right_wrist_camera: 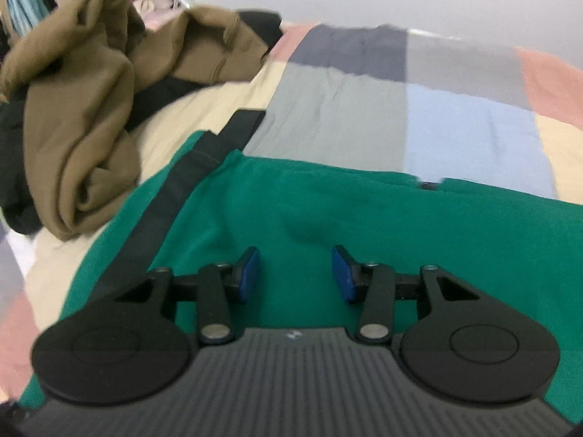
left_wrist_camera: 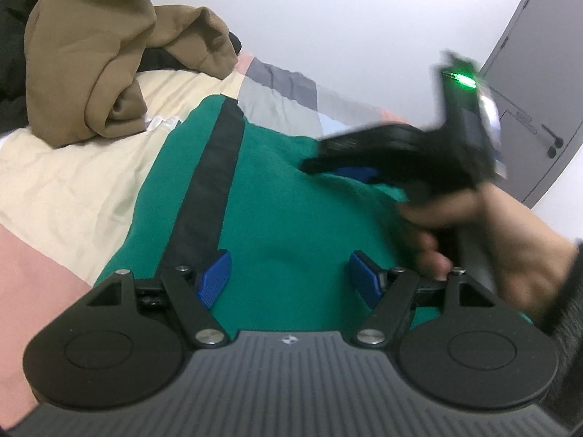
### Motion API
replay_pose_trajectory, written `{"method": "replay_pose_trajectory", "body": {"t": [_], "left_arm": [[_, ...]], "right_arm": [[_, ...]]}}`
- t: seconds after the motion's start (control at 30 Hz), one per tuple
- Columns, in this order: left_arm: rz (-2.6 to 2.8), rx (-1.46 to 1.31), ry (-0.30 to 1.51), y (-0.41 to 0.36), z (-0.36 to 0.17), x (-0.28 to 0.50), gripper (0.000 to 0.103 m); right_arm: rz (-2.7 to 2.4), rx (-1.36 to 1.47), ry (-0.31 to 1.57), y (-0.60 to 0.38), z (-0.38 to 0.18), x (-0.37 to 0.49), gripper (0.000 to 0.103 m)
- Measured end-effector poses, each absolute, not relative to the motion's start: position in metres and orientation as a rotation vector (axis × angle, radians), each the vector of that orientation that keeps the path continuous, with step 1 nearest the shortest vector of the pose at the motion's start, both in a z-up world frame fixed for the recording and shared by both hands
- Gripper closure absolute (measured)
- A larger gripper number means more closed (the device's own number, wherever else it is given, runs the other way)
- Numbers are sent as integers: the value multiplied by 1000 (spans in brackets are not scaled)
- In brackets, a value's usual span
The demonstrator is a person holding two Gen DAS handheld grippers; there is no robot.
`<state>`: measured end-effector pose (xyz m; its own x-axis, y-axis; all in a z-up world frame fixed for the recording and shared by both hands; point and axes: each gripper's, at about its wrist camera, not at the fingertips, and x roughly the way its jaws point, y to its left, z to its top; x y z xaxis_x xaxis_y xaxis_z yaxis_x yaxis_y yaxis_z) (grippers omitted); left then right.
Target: Fold large clothes
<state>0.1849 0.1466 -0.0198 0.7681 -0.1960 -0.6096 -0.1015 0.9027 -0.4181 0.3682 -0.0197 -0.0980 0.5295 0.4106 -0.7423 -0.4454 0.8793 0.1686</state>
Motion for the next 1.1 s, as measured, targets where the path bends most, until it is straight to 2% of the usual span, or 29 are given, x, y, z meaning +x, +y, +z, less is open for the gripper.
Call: {"method": "replay_pose_trajectory", "body": {"t": [0.23, 0.47, 0.8, 0.87, 0.93, 0.97, 1.0, 1.1], "left_arm": [[-75, -442, 681, 141, -8, 173, 27], [-90, -446, 679, 130, 0, 152, 27], [-120, -576, 748, 123, 4, 122, 26], [-115, -607, 768, 122, 0, 121, 26], [-111, -626, 782, 122, -4, 121, 25], [-107, -626, 789, 122, -6, 123, 25], [-103, -623, 795, 122, -8, 125, 25], [-97, -608, 811, 120, -13, 130, 25]], "right_arm": [[498, 12, 786, -99, -56, 290, 55], [451, 75, 768, -167, -55, 213, 56], [421, 667, 833, -246, -96, 157, 52], [413, 741, 863, -254, -106, 154, 44], [398, 814, 877, -260, -113, 154, 22], [395, 853, 875, -263, -117, 156, 17], [390, 896, 876, -266, -122, 160, 15], [350, 1015, 887, -277, -140, 169, 15]]}}
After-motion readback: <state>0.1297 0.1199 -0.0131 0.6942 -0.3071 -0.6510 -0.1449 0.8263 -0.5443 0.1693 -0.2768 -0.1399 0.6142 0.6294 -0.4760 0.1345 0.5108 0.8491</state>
